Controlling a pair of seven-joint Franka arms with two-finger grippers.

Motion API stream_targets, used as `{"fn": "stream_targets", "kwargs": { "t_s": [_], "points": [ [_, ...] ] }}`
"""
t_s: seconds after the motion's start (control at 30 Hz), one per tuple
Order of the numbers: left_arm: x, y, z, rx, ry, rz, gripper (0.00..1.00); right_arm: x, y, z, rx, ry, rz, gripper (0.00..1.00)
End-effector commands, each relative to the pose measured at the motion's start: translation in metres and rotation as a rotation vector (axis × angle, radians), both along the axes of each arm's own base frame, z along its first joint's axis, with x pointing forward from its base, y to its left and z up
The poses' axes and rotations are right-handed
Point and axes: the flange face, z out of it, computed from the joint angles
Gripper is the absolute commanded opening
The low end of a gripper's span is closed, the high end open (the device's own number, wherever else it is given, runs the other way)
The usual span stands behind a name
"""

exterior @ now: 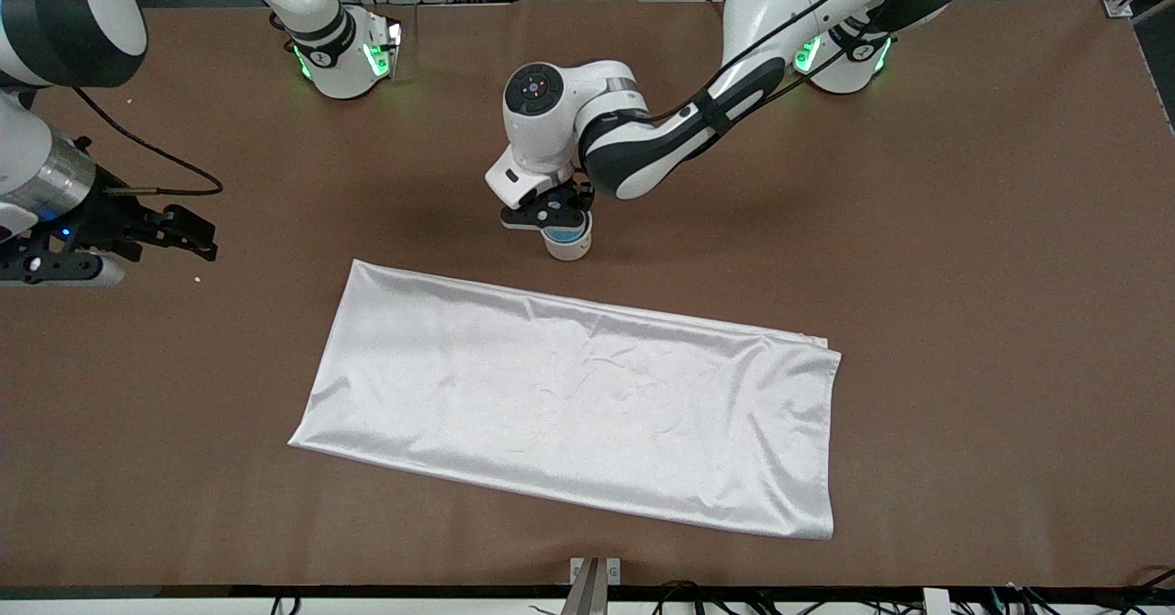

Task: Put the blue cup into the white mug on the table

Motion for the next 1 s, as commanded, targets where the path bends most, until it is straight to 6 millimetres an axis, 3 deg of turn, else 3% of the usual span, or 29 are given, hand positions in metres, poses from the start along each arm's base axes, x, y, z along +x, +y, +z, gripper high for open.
{"fn": "stream_targets", "kwargs": {
  "t_s": [0.0,0.2,0.37,0.57,0.8,0.97],
  "points": [
    [0.005,-0.003,0.006,-0.008,-0.034,0.009,1.0,-0.012,-0.002,-0.003,-0.002,-0.022,0.009,0.99],
    [0.017,0.007,0.025,-0.007,-0.062,0.024,1.0,-0.015,-0.002,-0.02,-0.002,-0.036,0.01,0.99],
    [0.025,0.013,0.058,-0.024,-0.107,0.036,1.0,-0.016,-0.002,-0.025,-0.003,-0.036,0.011,0.99],
    [0.049,0.042,0.092,0.016,-0.142,0.049,1.0,-0.019,-0.002,-0.027,-0.005,-0.033,0.013,0.98],
    [0.09,0.101,0.147,-0.001,-0.096,0.063,1.0,-0.025,-0.002,-0.032,-0.006,-0.034,0.013,0.98],
    [0.109,0.146,0.183,0.02,-0.076,0.074,1.0,-0.032,-0.002,-0.036,-0.008,-0.037,0.013,0.98]
  ]
}}
